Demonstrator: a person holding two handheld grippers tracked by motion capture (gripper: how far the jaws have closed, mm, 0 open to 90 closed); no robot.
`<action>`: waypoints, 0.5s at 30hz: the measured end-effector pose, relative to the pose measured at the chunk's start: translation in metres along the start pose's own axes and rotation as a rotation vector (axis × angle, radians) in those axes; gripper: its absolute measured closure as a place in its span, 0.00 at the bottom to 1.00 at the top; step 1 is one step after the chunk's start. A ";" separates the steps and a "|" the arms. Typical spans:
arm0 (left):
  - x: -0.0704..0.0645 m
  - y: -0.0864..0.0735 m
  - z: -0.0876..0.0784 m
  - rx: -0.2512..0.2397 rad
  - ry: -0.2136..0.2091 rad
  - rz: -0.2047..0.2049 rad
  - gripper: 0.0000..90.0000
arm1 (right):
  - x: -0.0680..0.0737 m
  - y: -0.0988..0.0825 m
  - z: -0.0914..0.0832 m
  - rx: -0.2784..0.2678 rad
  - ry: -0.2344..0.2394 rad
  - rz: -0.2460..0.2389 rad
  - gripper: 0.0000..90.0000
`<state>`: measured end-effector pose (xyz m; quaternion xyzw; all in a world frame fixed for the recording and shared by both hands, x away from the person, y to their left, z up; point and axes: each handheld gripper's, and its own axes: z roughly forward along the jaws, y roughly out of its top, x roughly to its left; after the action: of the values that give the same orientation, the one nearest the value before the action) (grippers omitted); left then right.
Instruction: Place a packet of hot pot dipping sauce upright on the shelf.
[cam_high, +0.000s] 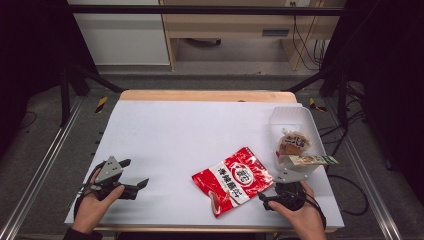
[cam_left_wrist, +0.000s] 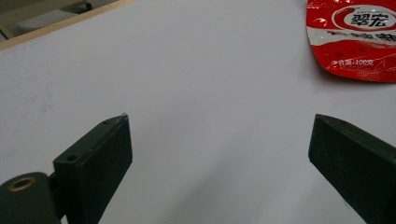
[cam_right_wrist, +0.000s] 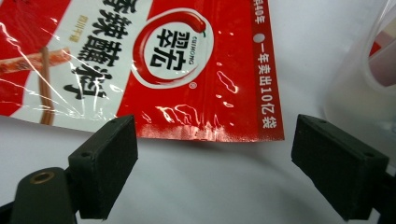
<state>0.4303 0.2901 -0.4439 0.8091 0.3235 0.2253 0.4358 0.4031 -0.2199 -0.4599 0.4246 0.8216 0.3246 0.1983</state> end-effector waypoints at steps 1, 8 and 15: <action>0.000 0.000 0.000 0.000 -0.001 0.001 0.07 | -0.001 -0.001 0.002 0.005 0.003 0.003 0.17; -0.001 0.000 0.000 0.004 -0.004 0.005 0.07 | -0.005 0.001 0.012 0.038 0.012 0.030 0.17; -0.001 0.000 0.001 0.008 -0.004 0.010 0.07 | -0.005 0.006 0.017 0.023 0.047 0.051 0.19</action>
<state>0.4300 0.2886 -0.4443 0.8130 0.3192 0.2245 0.4321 0.4193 -0.2150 -0.4681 0.4400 0.8185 0.3302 0.1657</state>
